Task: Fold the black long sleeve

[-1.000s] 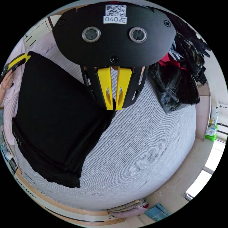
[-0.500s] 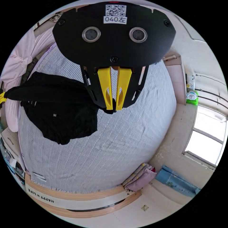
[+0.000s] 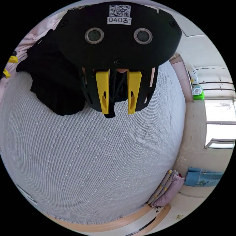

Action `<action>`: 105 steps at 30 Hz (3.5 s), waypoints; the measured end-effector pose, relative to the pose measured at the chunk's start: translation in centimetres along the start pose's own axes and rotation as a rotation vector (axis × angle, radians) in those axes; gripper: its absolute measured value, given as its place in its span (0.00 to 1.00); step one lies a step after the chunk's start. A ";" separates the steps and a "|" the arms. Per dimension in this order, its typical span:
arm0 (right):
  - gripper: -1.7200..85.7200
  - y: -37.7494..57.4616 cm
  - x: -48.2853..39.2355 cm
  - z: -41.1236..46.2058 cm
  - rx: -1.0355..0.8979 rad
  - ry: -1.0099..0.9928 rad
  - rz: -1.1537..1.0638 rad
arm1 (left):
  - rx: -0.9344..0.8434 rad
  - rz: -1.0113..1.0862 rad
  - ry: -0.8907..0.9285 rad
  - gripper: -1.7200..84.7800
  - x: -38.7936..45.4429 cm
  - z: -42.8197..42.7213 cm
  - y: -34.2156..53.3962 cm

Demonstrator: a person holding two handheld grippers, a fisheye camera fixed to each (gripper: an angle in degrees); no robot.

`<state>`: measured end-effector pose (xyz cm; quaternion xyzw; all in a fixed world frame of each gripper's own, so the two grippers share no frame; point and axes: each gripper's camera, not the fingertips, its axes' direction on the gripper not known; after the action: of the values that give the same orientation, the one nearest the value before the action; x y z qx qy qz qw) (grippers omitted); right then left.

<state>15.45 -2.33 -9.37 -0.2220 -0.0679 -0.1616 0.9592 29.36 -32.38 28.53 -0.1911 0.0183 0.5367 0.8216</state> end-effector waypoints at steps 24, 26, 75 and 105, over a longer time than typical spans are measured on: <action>0.01 -12.2 8.7 3.8 0.043 0.194 -0.054 | 0.313 -0.228 0.122 0.06 -4.1 -6.9 9.6; 0.01 -16.1 8.9 5.0 0.101 0.030 -0.135 | 0.335 -0.145 0.011 0.05 -1.6 -8.0 13.1; 0.15 -31.1 28.6 19.4 -0.217 -0.140 0.173 | 0.306 -0.871 0.676 0.05 -18.7 6.1 44.0; 0.17 4.2 -10.0 5.1 -0.043 0.078 -0.795 | 0.278 0.280 -0.054 0.10 35.6 -15.9 52.5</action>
<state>7.18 6.30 -8.55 -0.1920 -0.1089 -0.5300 0.8188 0.57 11.82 -10.04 -0.0568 0.0969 0.6430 0.7576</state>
